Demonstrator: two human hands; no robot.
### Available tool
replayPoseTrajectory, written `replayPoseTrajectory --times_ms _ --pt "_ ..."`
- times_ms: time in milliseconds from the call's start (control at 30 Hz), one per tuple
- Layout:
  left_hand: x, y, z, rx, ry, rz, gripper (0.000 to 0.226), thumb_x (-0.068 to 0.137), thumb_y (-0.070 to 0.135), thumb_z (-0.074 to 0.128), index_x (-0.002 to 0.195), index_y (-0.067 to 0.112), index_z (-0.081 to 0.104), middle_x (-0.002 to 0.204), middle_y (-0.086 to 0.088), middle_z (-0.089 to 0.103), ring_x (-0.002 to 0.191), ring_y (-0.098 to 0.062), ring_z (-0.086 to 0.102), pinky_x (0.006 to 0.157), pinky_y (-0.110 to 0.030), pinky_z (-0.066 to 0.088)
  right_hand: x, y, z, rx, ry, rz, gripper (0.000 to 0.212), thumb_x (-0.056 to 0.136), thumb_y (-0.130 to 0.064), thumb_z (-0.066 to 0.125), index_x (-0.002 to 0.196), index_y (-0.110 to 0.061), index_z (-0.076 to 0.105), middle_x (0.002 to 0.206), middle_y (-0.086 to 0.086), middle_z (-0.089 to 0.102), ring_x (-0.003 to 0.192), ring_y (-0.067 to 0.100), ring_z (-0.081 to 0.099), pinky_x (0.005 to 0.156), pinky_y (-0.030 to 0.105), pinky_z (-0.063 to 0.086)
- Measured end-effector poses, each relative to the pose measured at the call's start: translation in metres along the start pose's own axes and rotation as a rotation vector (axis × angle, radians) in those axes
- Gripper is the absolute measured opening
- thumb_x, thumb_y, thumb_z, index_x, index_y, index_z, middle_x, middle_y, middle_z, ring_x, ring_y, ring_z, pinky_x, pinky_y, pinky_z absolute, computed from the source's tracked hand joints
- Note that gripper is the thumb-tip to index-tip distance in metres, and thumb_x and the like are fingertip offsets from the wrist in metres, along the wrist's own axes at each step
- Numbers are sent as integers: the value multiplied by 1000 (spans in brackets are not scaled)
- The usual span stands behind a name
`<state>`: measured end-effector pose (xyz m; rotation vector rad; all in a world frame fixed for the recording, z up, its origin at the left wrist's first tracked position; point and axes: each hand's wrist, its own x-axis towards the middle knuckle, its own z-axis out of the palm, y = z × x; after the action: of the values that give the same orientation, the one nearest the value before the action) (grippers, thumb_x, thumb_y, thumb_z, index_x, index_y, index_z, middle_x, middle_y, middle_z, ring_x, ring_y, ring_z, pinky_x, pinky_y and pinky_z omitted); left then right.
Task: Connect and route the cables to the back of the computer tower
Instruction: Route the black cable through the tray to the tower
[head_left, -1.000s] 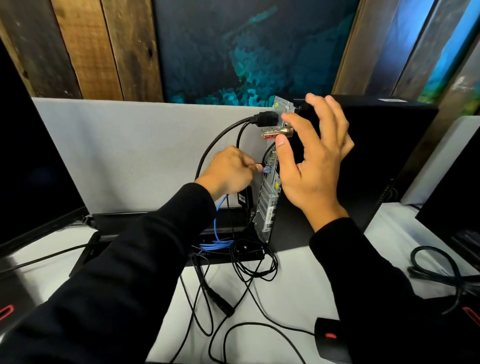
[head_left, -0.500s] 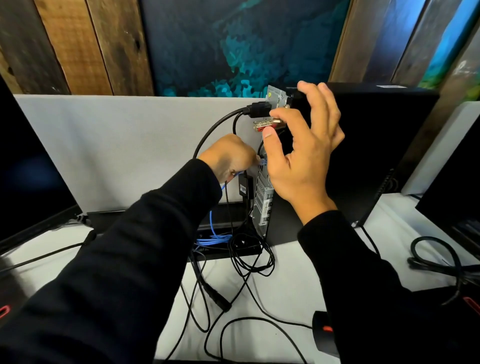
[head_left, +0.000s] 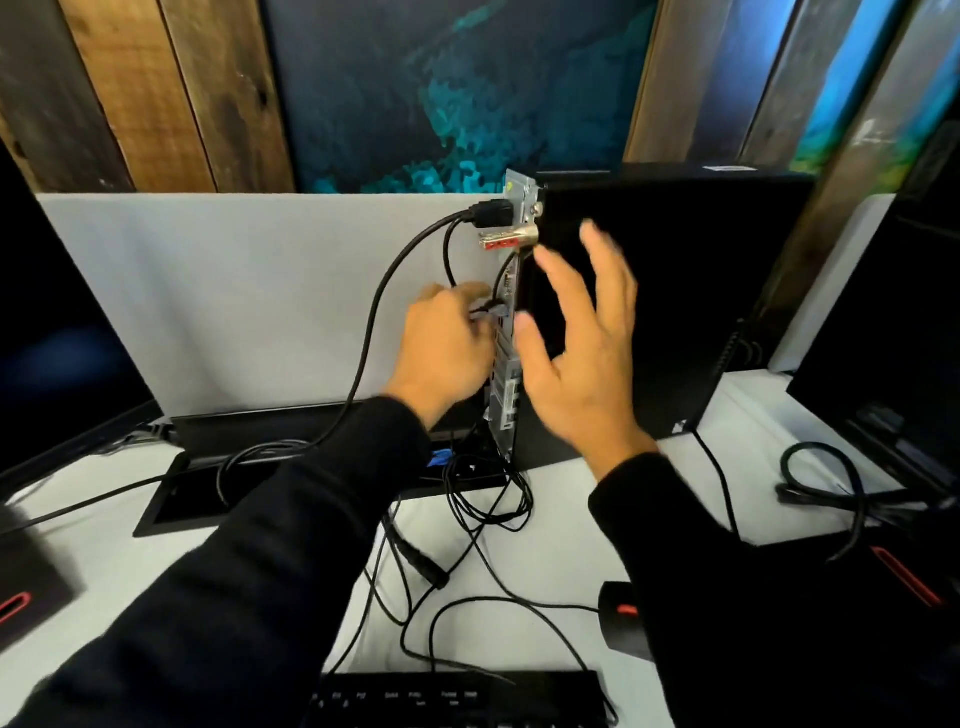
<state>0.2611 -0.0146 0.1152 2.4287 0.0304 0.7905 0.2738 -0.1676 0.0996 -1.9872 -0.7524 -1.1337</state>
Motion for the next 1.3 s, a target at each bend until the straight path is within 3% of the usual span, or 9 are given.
replayPoseTrajectory --times_ms 133,233,300,433,733,967,1100,1200,1300 --pt "-76 -33 9 -183 193 16 29 87 14 70 112 17 56 110 -5 54 91 -16 59 83 -18 46 -90 9 3 18 -326 278 39 88 -51 66 115 -24 61 119 -3 48 97 19 58 81 45 56" --pt "-106 -52 24 -135 -137 -248 27 85 33 79 89 24 53 79 5 62 68 -7 59 57 -8 38 -120 4 9 -216 -834 443 71 70 -82 63 119 -32 56 116 -4 48 104 22 60 84 38 56" --pt "-116 -61 30 -96 -383 -293 21 90 27 74 77 22 58 69 8 64 66 -8 63 58 -9 40 -119 -5 14 -186 -934 474 77 63 -83 68 116 -28 60 109 0 53 105 23 60 83 35 54" --pt "-110 -86 30 -4 -267 -261 16 96 14 60 84 14 71 70 -1 71 73 -25 69 73 -32 54 -108 -22 22 -68 -936 487 73 64 -74 79 113 -23 64 107 0 58 104 19 60 84 29 52" --pt "-82 -97 10 107 34 -102 25 96 16 56 116 16 71 86 -14 73 81 -38 67 72 -42 55 -85 -51 70 -205 -875 372 73 84 -34 81 142 -11 44 130 13 55 117 34 61 93 42 56" --pt "-100 -93 4 -76 -23 35 47 98 19 67 144 17 56 68 6 66 60 -6 60 69 -1 39 -85 -34 90 -357 -871 347 20 96 -13 61 116 -12 62 111 14 67 105 37 66 78 42 55" --pt "-97 -90 12 -126 -103 67 35 99 12 63 134 9 66 100 -13 78 87 -2 67 80 5 36 -84 -24 91 -270 -930 353 19 96 -25 65 111 -13 66 110 15 65 102 38 65 79 42 56" --pt "-81 -96 27 -51 -160 -57 38 100 36 55 131 20 70 105 -7 78 102 -21 72 96 -20 51 -89 -14 84 -113 -971 343 29 89 -31 75 115 -22 67 106 10 69 96 34 67 80 42 59" --pt "-66 -98 35 57 -229 -78 44 94 52 42 120 31 71 98 0 77 99 -29 69 85 -42 57 -101 -3 74 -50 -906 342 16 85 -12 71 97 -20 64 90 5 68 83 28 66 76 41 58"
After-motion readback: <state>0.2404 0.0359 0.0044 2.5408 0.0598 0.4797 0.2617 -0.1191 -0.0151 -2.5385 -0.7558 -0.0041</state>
